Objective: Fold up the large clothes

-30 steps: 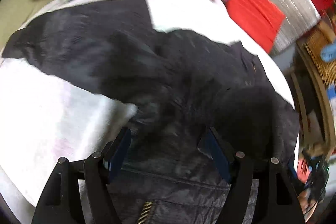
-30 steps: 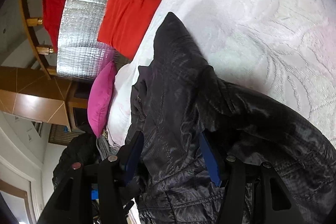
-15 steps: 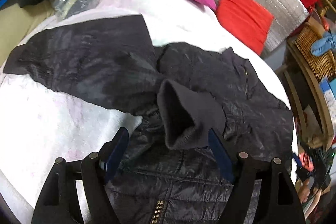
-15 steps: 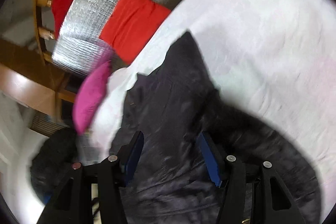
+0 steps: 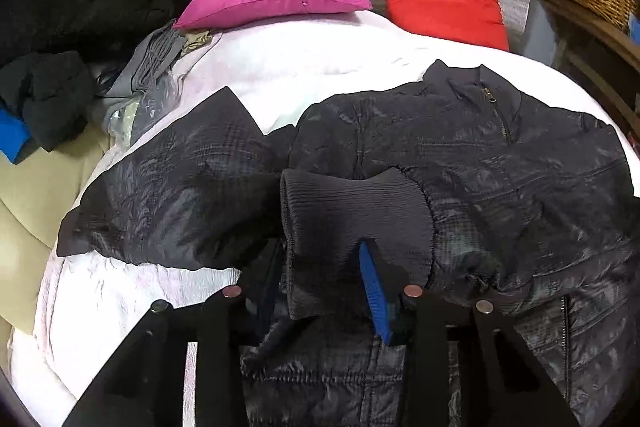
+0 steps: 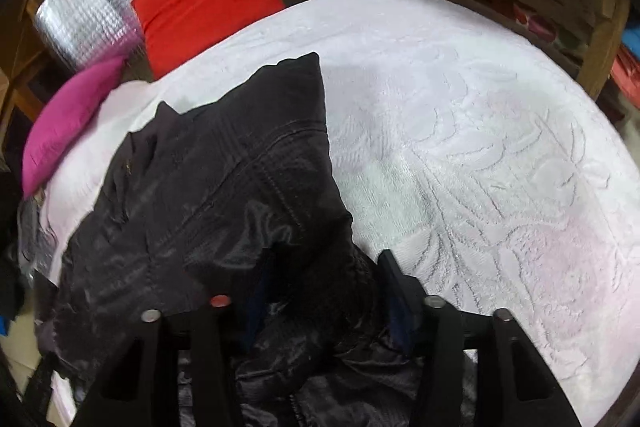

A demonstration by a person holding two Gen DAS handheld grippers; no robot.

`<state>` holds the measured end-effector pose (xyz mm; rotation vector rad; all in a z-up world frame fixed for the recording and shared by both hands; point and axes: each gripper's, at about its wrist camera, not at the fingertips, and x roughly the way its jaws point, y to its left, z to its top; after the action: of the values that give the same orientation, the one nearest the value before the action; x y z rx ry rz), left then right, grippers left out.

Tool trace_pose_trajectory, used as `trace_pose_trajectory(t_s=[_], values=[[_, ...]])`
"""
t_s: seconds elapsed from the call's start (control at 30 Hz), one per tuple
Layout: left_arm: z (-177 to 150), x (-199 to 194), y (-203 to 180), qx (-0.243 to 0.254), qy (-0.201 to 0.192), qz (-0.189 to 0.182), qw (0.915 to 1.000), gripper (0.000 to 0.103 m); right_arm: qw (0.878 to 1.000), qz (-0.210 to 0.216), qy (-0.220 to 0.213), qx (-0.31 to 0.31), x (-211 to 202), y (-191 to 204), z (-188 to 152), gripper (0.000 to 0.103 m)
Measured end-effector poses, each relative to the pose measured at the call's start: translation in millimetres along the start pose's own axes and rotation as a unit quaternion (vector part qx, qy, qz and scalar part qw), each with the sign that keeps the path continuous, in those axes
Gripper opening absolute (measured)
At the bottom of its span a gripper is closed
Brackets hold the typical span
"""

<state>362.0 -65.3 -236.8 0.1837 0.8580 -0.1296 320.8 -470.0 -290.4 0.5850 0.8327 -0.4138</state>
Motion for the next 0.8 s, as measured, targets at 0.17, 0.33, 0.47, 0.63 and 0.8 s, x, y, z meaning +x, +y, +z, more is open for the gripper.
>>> trace_pose_trajectory(t_s=[0.17,0.33,0.47,0.63,0.8], values=[[1.6,6.1,0.6,0.001,-0.001,0.010,1.0000,0.037,0.999,-0.031,-0.018,-0.008,-5.8,2.1,2.6,0.037],[0.1,3.4,4.6,0.004,-0.010,0.021,0.9997,0.037,0.998,-0.061,-0.010,-0.007,3.3,1.5,2.6,0.037],[-0.5,-1.7,9.8,0.002,-0.019,0.025,0.9995,0.037,0.998,-0.044,-0.031,0.015,-18.3,3.7,5.3,0.038],[-0.9,-10.1,12.1,0.002,-0.033,0.029,0.9990,0.037,0.991,0.016,-0.135,0.020,-60.3,16.9,3.4,0.088],[-0.3,-19.5,12.7,0.001,-0.050,0.035,0.9982,0.037,0.981,0.070,-0.168,-0.069,-82.2,57.7,-12.4,0.088]])
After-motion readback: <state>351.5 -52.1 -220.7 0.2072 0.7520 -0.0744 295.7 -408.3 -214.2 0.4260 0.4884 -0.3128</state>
